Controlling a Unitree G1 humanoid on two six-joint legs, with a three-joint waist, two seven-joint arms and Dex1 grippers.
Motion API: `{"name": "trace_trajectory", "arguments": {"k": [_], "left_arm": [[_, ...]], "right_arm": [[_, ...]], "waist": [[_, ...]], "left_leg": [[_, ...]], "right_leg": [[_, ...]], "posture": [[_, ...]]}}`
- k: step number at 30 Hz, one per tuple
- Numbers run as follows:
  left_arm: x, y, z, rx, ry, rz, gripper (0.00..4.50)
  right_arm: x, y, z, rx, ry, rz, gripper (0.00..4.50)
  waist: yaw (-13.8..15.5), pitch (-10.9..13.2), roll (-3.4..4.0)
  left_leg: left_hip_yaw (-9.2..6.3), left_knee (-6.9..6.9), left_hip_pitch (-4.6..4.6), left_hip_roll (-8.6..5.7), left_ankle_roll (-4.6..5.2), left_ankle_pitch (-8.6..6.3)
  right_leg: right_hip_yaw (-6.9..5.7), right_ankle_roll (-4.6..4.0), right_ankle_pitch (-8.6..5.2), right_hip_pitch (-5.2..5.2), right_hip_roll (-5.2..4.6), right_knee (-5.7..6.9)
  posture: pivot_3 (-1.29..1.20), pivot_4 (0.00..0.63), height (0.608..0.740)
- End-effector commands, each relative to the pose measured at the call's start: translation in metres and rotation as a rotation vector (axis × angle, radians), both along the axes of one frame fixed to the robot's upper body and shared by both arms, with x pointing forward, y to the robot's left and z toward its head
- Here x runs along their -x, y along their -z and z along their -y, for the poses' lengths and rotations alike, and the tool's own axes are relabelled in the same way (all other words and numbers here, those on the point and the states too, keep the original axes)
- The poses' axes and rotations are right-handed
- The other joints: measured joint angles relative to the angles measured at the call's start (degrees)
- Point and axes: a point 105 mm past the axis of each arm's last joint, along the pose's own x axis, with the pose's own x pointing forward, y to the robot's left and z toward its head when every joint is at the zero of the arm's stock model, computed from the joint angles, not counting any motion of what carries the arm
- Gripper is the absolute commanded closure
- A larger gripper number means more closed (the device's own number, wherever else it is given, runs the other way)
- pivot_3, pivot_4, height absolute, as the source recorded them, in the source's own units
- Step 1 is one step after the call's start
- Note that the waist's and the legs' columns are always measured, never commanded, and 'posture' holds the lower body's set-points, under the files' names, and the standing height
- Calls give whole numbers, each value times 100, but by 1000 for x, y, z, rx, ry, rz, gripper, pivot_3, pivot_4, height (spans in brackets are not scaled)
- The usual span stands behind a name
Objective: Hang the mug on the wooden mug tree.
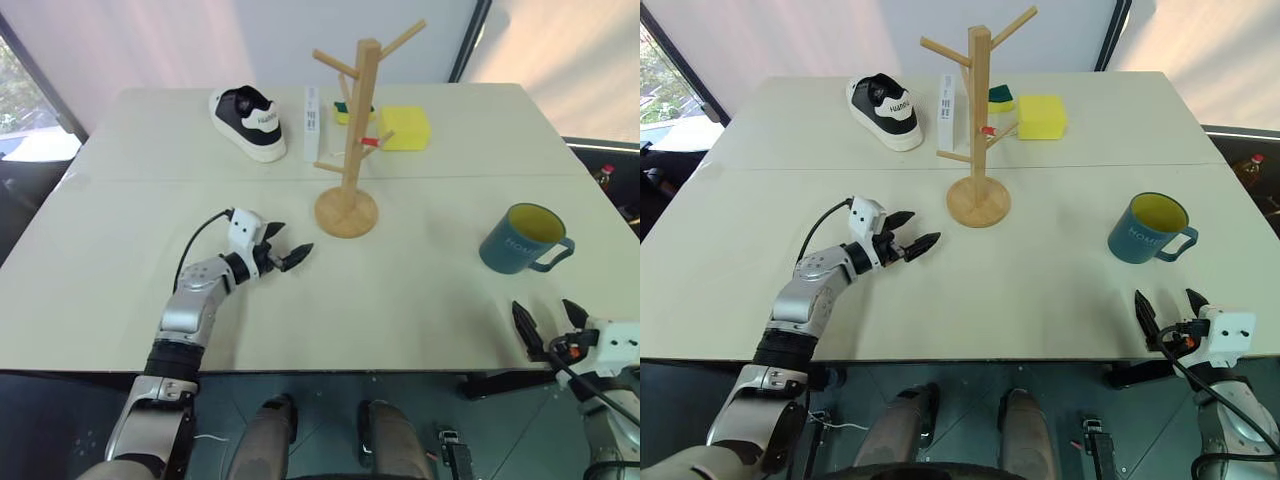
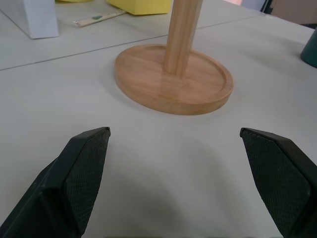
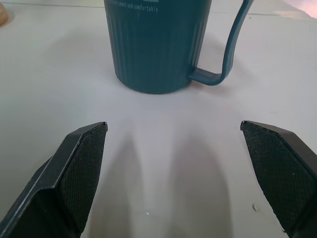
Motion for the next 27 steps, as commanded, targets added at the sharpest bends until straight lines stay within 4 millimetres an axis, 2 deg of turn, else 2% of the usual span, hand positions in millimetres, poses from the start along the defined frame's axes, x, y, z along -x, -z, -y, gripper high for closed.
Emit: {"name": "trace_trajectory", "arguments": {"k": [1,5,11,13,19,23,27], "left_arm": [[1,-16,-4,32,-18,45,0],[3,-15,-2,37,-2,33,0],[21,-17,14,45,111,54,0],[32,-23,24,65,186,78,0],[83,-33,62,29,555,126,0],[97,-45,76,56,664,138,0],[101,-47,81,41,693,152,0]], "right_arm": [[-1,-10,2,25,-3,32,31],[-2,-11,2,14,7,23,31],[-6,-16,6,27,63,28,31],[-7,-14,5,45,73,22,31],[-17,-23,8,36,144,59,31],[-29,-27,9,60,160,62,31],[-37,-32,14,61,193,79,31]], "waist": [[-1,0,0],[-1,0,0],[-1,-1,1],[-3,-1,2],[-3,-3,6],[-6,-4,8],[-10,-4,11]], "left_leg": [[0,1,0,0,0,0],[1,1,0,0,-1,0],[1,-1,-1,0,0,0],[1,0,0,1,0,0],[3,0,-4,3,-14,-9],[3,1,-3,3,-14,-8],[4,0,-2,2,0,0]], "right_leg": [[0,0,0,0,0,0],[1,0,0,1,-1,0],[1,-1,0,-1,-1,0],[1,-1,0,0,-1,0],[4,-3,-1,-2,-3,-3],[5,-3,-1,-1,-3,-3],[5,-3,-1,-2,-2,-3]], "posture": [[0,150,740],[0,150,740],[0,150,740],[0,150,740],[0,150,740],[0,150,740],[0,150,740]]}}
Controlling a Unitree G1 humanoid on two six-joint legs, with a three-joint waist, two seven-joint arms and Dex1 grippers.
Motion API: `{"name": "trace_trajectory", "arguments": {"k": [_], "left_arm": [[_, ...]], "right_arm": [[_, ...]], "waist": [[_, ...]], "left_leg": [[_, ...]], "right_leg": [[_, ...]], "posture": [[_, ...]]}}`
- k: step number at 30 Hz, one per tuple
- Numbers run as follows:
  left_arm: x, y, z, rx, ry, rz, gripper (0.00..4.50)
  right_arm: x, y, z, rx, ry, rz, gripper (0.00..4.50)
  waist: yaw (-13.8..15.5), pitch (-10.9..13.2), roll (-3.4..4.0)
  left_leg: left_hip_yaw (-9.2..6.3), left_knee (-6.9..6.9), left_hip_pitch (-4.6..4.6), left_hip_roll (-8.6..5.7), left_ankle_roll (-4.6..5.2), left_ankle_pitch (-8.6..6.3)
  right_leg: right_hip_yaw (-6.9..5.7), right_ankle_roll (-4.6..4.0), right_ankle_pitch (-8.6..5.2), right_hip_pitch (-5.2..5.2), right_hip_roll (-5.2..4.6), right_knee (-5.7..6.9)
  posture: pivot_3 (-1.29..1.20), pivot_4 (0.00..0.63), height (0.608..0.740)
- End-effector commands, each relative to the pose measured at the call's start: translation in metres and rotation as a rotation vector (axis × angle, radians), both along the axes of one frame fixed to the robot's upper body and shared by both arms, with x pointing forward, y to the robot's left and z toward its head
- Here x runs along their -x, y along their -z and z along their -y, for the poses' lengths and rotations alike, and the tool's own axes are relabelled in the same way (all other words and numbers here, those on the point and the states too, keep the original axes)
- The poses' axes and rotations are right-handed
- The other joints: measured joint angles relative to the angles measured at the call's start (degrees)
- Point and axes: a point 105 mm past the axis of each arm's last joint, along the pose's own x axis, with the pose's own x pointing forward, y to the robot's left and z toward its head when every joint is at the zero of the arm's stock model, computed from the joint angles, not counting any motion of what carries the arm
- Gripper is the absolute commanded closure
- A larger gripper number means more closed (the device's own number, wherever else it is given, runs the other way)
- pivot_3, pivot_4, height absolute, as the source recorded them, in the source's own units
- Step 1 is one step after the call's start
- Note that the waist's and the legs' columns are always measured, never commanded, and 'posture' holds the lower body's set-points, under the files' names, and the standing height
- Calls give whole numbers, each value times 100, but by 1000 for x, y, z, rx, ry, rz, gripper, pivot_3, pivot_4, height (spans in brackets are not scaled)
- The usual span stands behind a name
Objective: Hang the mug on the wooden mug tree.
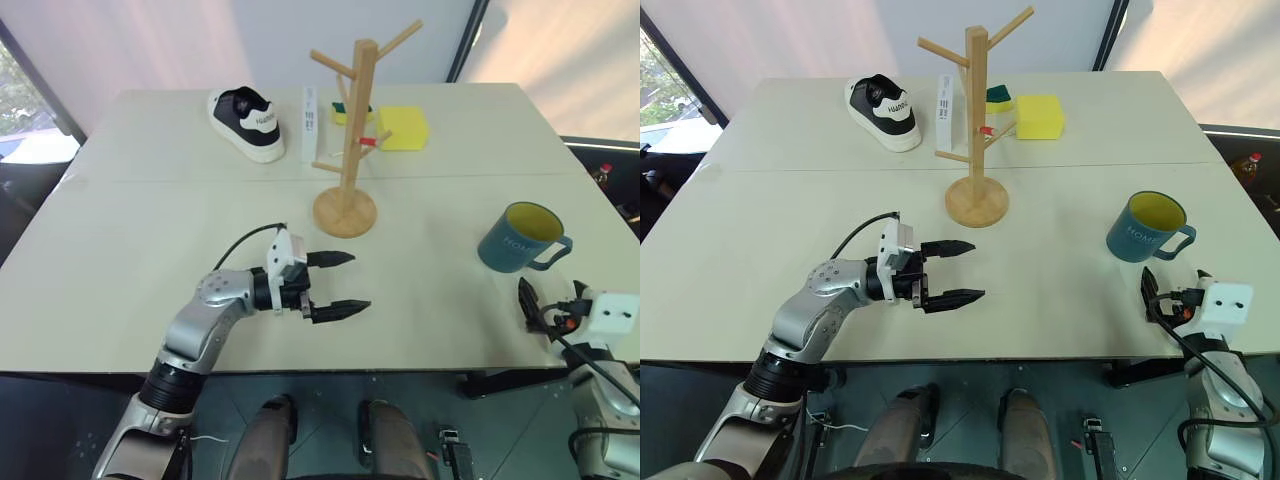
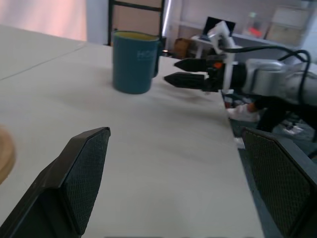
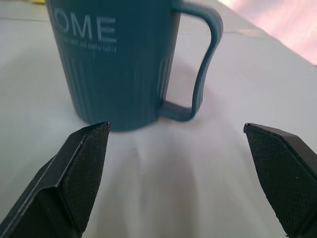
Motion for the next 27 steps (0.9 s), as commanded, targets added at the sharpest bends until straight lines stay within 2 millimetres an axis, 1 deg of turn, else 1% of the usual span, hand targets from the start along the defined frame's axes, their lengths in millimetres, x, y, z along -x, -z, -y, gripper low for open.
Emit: {"name": "trace_trajectory", "arguments": {"k": [1,8,11,17,21,27], "left_arm": [[5,-13,6,20,38,47,0],[6,-20,5,33,37,64,0],[5,-24,4,35,32,77,0],[5,-25,3,35,24,82,0],[4,-25,3,37,22,82,0],[3,-28,3,44,14,91,0]], "right_arm": [[-5,-11,6,31,22,23,31],[-12,-13,12,31,35,26,31],[-12,-13,21,28,54,26,31],[-11,-14,32,19,82,35,31],[-14,-15,36,19,88,39,31],[-30,-17,38,16,84,34,31]], "waist": [[9,0,0],[10,0,1],[9,0,2],[-2,0,2],[3,0,2],[-4,1,3]], "left_leg": [[0,-1,0,-1,1,1],[-1,1,0,-3,2,1],[-1,1,0,-3,3,2],[-1,0,1,-3,3,2],[0,2,2,-3,3,2],[2,3,2,-4,4,2]], "right_leg": [[0,0,0,0,0,0],[-1,0,0,0,2,1],[-1,0,0,1,2,1],[-1,0,0,1,3,2],[-1,0,0,1,4,6],[1,0,0,2,4,7]], "posture": [[0,150,740],[0,150,740],[0,150,740],[0,150,740],[0,150,740],[0,150,740]]}}
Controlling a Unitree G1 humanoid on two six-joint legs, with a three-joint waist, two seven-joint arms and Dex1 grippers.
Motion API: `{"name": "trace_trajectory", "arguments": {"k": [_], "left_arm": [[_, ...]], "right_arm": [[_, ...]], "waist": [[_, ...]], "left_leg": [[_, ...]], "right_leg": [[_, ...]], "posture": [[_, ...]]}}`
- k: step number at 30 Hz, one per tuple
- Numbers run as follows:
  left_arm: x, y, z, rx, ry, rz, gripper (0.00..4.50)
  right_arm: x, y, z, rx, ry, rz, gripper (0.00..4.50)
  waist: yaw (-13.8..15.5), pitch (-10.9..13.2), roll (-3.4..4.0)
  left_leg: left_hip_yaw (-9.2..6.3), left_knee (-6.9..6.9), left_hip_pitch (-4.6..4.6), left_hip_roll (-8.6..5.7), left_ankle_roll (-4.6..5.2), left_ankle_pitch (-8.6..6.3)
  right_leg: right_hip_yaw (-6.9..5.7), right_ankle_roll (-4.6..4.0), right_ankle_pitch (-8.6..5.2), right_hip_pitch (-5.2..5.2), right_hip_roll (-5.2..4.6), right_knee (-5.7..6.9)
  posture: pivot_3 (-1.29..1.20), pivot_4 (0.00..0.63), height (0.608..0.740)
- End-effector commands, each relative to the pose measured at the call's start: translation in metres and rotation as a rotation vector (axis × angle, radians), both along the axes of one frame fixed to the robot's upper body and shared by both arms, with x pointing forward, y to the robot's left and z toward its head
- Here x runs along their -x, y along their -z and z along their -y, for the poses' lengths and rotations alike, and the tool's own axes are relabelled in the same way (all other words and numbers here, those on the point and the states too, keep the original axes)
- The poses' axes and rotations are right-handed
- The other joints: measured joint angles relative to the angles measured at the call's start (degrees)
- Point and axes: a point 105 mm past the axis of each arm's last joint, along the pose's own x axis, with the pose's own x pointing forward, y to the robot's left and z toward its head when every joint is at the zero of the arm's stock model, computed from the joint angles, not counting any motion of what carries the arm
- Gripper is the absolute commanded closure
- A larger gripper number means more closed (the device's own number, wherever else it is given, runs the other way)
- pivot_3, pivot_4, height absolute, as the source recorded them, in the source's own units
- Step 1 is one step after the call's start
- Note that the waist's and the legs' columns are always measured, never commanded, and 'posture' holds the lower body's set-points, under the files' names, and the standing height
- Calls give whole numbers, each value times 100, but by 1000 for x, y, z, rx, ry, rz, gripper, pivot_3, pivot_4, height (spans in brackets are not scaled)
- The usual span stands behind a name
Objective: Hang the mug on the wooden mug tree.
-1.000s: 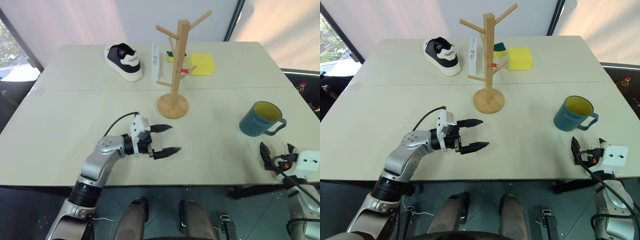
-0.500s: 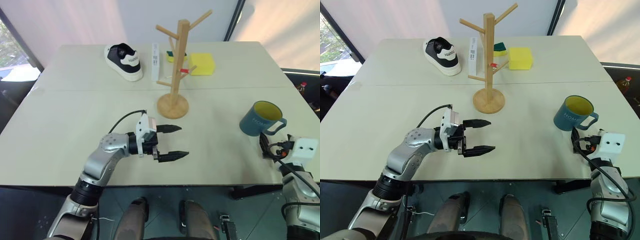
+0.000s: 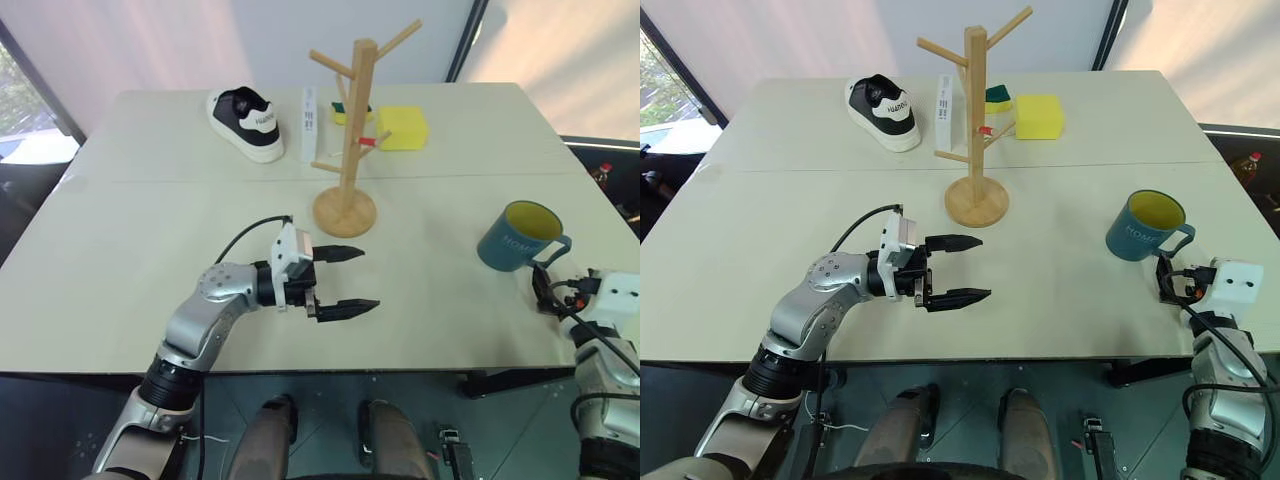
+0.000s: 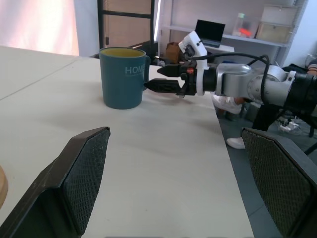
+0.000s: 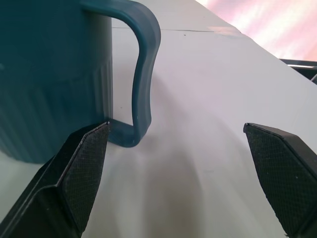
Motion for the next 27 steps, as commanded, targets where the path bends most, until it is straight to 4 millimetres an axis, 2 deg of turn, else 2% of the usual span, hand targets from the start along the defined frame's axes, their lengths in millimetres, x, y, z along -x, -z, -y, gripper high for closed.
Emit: {"name": "trace_trajectory", "arguments": {"k": [1,4,7,11,13,14,18,22,24,25,27], "left_arm": [[3,-14,0,30,8,51,0],[3,-14,0,32,5,52,0],[3,-14,0,32,-1,54,0],[2,-15,-2,37,-19,59,0],[1,-16,-3,37,-25,59,0],[1,-15,-4,35,-28,60,0],[-1,-14,-7,32,-42,63,0],[-13,-16,-18,31,-111,84,0],[-21,-18,-27,41,-155,94,0],[-27,-21,-33,48,-187,101,0],[-40,-27,-52,61,-265,123,0]], "right_arm": [[-8,-18,6,34,3,47,31],[-13,-19,6,33,-3,47,31],[-18,-19,2,31,-31,49,832],[-21,-17,-2,29,-67,39,2851],[-21,-15,-5,35,-82,31,4145],[-21,-15,-7,34,-85,31,4455],[-22,-20,-18,65,-123,31,4455],[-28,-44,-48,212,-271,23,4455],[-31,-60,-67,337,-367,17,4455],[-32,-73,-84,406,-444,25,4455],[-31,-108,-133,573,-646,57,4455]], "waist": [[0,0,0],[5,0,0],[4,0,0],[4,0,0],[4,0,0],[4,0,0],[1,0,0],[-24,2,6],[-34,2,10],[-30,2,10],[-44,5,14]], "left_leg": [[0,0,0,0,0,0],[-1,0,1,0,0,0],[-1,-1,1,0,1,0],[-1,1,1,0,1,1],[-1,2,2,0,1,1],[-1,2,2,0,1,1],[-2,2,4,0,1,1],[-1,1,4,1,1,1],[-1,2,5,1,1,1],[-1,2,5,1,1,1],[-1,2,5,1,1,1]], "right_leg": [[0,0,0,0,0,0],[-1,0,0,0,2,1],[-1,0,0,0,3,2],[0,0,1,1,3,3],[0,1,1,1,3,4],[0,1,1,1,3,5],[0,0,1,2,5,6],[1,1,1,1,5,6],[2,0,1,0,5,8],[2,0,1,0,5,10],[2,1,0,-4,5,14]], "posture": [[0,150,740],[0,150,740],[0,150,740],[0,150,740],[0,150,740],[0,150,740],[0,150,740],[0,150,740],[0,150,740],[0,150,740],[0,150,740]]}}
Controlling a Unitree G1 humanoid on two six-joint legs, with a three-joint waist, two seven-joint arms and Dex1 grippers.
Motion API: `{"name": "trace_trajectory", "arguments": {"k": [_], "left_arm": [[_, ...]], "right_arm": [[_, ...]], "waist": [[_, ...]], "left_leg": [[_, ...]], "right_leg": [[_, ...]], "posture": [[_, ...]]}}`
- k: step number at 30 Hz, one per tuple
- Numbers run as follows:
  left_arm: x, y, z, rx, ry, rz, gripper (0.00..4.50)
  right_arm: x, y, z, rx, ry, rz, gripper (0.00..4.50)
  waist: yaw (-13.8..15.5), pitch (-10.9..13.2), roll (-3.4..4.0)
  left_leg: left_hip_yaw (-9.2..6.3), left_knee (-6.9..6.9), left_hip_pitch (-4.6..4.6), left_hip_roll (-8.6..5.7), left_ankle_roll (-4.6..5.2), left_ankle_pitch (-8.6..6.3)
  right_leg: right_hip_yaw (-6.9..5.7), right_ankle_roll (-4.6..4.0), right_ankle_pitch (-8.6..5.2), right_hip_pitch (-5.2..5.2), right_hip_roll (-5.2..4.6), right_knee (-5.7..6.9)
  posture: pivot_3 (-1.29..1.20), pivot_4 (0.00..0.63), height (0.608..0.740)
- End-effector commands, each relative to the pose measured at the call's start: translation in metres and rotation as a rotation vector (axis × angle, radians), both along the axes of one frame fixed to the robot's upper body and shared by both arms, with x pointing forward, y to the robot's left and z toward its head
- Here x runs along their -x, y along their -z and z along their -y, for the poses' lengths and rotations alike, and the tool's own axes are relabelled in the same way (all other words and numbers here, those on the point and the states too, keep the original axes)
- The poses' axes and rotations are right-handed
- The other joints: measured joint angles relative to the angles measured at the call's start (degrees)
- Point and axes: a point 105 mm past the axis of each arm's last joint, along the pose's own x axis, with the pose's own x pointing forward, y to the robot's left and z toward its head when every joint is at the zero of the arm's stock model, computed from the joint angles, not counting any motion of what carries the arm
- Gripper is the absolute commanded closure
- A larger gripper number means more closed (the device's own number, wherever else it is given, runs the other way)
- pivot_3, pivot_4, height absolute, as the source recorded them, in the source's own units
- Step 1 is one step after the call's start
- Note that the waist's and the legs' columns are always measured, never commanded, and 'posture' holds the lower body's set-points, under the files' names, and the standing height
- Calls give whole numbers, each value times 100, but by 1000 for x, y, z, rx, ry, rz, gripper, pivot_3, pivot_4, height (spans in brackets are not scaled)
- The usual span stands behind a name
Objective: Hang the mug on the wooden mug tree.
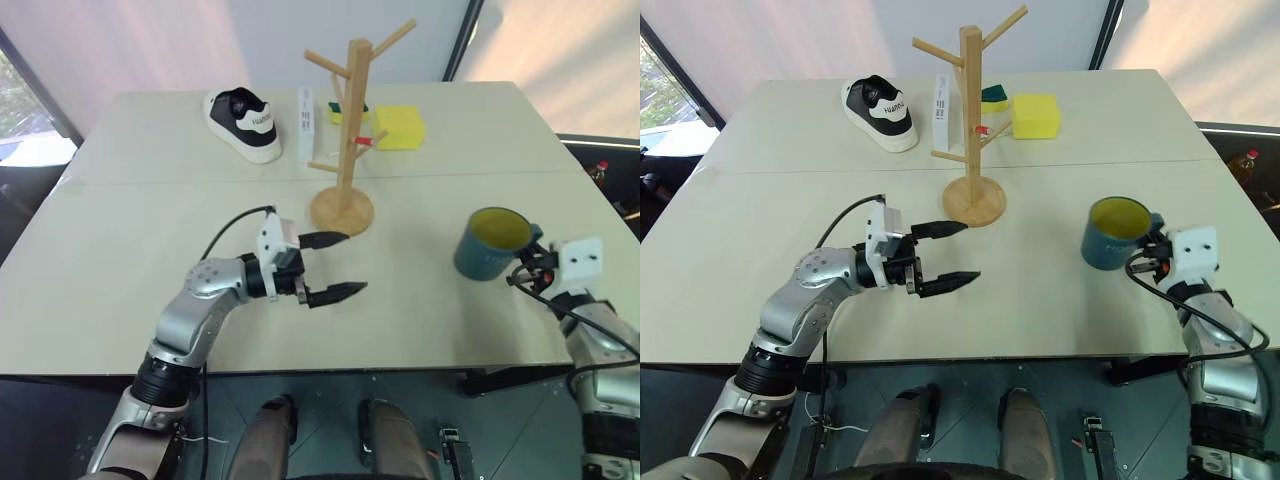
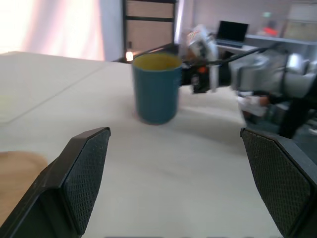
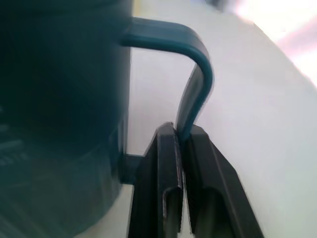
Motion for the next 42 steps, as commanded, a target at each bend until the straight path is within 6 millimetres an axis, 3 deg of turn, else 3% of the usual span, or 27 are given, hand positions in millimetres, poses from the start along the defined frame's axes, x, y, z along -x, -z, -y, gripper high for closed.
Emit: {"name": "trace_trajectory", "arguments": {"k": [1,3,6,13,20,29,42], "left_arm": [[-20,-22,-31,27,-124,97,0],[-26,-27,-43,19,-164,127,0],[-32,-40,-58,37,-208,164,0],[-33,-55,-77,42,-262,202,0],[-27,-62,-81,74,-288,216,0],[-19,-66,-81,98,-260,200,0],[-16,-67,-81,110,-259,191,0]], "right_arm": [[6,-65,-80,265,-342,95,4455],[5,-79,-104,420,-407,96,4455],[-4,-98,-127,475,-450,111,4455],[-25,-125,-150,582,-473,139,4455],[-46,-138,-154,645,-458,144,4455],[-56,-148,-168,662,-487,166,4455],[-71,-145,-183,689,-494,127,4455]], "waist": [[-33,3,3],[-79,5,3],[-66,6,-19],[37,10,-23],[29,10,-23],[-28,11,-23],[-109,11,-23]], "left_leg": [[-1,-1,0,1,0,0],[-3,-1,-4,3,0,0],[-12,-5,-6,6,-1,-1],[-1,-4,-34,-15,-2,-1],[-2,-7,-36,-9,-2,-1],[-1,-6,-35,-8,-2,0],[-1,-4,-29,-6,-3,1]], "right_leg": [[0,0,0,-2,1,1],[-2,0,0,-9,3,4],[-11,0,-1,-6,5,-5],[2,-1,3,-18,-14,-20],[1,0,4,-33,-5,-4],[1,12,17,-36,-4,4],[5,13,20,-41,1,23]], "posture": [[0,150,740],[0,150,740],[0,150,740],[0,150,740],[0,150,740],[0,150,740],[0,150,740]]}}
